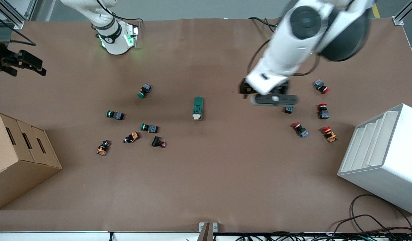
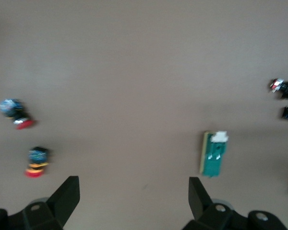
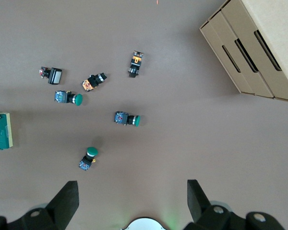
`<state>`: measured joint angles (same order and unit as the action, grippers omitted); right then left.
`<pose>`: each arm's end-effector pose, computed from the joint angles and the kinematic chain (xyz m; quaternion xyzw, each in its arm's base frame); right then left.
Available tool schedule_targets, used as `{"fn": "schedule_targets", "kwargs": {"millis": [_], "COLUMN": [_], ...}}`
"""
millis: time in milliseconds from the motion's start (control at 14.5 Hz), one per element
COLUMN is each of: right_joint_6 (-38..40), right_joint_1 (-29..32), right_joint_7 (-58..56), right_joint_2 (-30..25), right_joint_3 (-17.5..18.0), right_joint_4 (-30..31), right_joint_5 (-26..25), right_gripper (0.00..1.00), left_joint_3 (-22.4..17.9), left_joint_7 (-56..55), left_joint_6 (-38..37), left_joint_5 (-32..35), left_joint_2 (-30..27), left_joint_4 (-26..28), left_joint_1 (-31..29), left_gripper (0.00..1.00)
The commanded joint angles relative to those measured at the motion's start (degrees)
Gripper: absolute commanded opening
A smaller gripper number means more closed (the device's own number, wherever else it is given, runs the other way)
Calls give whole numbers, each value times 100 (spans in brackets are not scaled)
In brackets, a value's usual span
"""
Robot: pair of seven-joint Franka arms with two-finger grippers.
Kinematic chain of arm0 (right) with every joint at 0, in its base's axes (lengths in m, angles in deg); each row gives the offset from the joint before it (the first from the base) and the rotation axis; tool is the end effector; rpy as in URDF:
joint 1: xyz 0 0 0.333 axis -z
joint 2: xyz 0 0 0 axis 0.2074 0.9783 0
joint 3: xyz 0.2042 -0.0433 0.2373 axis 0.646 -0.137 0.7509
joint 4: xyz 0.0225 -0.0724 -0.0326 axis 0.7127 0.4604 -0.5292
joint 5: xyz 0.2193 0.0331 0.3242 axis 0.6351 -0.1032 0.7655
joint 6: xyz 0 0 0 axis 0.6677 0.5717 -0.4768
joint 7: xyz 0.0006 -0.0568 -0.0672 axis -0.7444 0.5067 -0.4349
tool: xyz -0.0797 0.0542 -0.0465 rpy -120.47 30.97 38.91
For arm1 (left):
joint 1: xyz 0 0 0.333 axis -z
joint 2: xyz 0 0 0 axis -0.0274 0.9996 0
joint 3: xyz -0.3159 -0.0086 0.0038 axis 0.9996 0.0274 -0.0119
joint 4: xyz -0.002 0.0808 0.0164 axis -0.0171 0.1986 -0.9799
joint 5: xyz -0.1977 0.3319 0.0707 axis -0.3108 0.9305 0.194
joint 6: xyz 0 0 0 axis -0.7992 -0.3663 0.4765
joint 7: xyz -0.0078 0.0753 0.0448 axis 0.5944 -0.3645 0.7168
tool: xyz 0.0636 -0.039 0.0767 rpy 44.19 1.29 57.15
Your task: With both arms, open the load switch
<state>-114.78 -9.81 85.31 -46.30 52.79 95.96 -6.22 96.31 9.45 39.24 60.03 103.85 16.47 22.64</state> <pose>0.5151 -0.0213 0.6315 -0.9990 0.0064 0.0424 0.0133 0.5134 -0.3856 0.5067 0.9994 0.0055 0.0056 0.0347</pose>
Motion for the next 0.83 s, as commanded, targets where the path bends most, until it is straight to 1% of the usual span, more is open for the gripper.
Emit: {"fn": "schedule_targets", "kwargs": {"millis": [0,69,138,207,276,345,483,621,690,759], "right_joint_6": [-261,-331,-376,-402,-411,-437,-613,-648,-657,-744], "right_joint_1": [74,66,57,13,-22,-66,-259,-601,-768,-944], "right_joint_7": [-108,-100,-100,-65,40,284,1004,1812,2512,3120], "right_joint_2": [451,740,873,918,980,1076,1304,1454,1577,1700], "right_joint_3": [29,29,38,47,56,64,64,64,64,64], "right_joint_4": [-50,-50,-103,-112,-77,-68,-50,-42,-50,-59], "right_joint_5": [-23,-84,-181,-251,-208,-164,-50,-32,20,186], "right_gripper": [100,100,100,100,100,100,100,100,100,100], "left_joint_3": [-4,5,5,-4,5,5,5,5,5,5], "left_joint_7": [-1198,-1777,-2261,-2605,-2878,-3081,-3669,-4406,-4845,-5320], "left_joint_6": [753,1122,1517,1956,2282,2468,2628,2637,2637,2637], "left_joint_5": [717,1077,1333,1588,1947,2316,2932,3547,3933,4364], "left_joint_2": [251,330,366,453,489,550,717,989,1147,1297], "left_joint_4": [356,566,795,997,1208,1358,1473,1474,1474,1482], "left_joint_1": [711,975,1204,1328,1408,1565,1838,2153,2277,2322], "left_gripper": [100,100,100,100,99,99,99,99,99,99]}}
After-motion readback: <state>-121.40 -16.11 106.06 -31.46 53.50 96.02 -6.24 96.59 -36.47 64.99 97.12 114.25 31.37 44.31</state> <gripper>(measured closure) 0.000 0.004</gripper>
